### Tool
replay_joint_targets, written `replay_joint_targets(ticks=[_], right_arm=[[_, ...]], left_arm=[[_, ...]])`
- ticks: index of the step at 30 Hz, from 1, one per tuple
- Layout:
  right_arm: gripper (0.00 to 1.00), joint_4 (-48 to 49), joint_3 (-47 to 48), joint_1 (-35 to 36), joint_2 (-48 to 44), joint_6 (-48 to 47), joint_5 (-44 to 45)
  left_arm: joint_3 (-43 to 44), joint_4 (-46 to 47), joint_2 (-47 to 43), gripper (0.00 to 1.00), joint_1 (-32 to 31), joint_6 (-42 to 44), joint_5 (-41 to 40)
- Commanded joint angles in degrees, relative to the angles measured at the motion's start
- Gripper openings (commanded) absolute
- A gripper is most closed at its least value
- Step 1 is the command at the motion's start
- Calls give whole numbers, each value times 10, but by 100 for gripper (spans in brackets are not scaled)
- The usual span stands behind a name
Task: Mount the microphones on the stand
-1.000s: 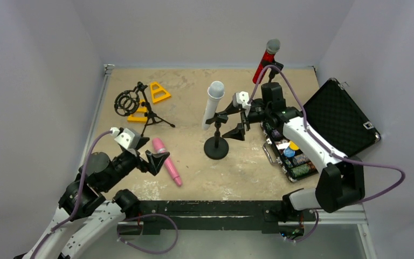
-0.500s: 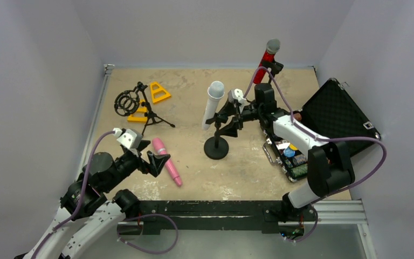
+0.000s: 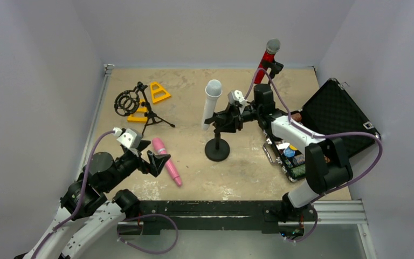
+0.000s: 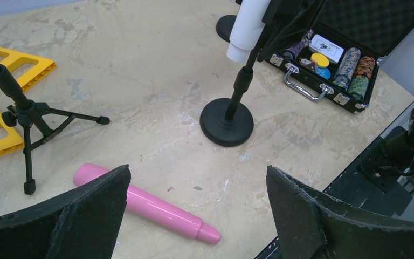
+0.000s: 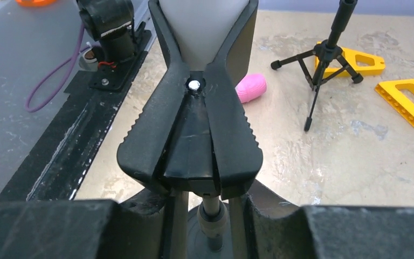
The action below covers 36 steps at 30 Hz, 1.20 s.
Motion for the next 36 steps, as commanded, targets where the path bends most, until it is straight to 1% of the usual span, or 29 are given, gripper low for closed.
replay_joint_targets(ticks=[1, 3, 5, 8, 10, 14, 18, 21, 23, 25, 27, 29, 36], right_arm=[[7, -48, 57, 1, 2, -67, -1], [7, -62, 90, -2, 14, -84, 20], [6, -48, 120, -13, 29, -77, 48], [6, 5, 156, -30, 55, -45, 105], [6, 52, 171, -44, 74, -6, 140], [7, 116, 195, -55, 107, 20, 227], [8, 131, 215, -60, 139, 34, 262], [11, 144, 206, -63, 142, 46, 282], [14, 147, 198, -67, 138, 60, 279], [22, 142, 189, -71, 131, 64, 271], [34, 141, 174, -73, 119, 65, 271], [45, 135, 164, -74, 108, 65, 269], [65, 96, 141, -78, 78, 79, 280]], left_arm=[[6, 14, 7, 99, 2, -6, 5], [10, 13, 8, 99, 2, -5, 5], [13, 11, 8, 99, 2, -4, 5], [17, 7, 7, 99, 2, -3, 4], [18, 5, 6, 99, 2, -3, 4], [18, 5, 9, 99, 2, 0, 3], [21, 6, 14, 99, 2, 2, 3], [21, 4, 12, 99, 2, 1, 3], [21, 2, 10, 99, 2, 0, 3], [21, 3, 8, 99, 2, 0, 3], [20, 4, 7, 99, 2, -1, 3], [17, 7, 7, 99, 2, -2, 5], [18, 6, -1, 99, 2, -8, 8]])
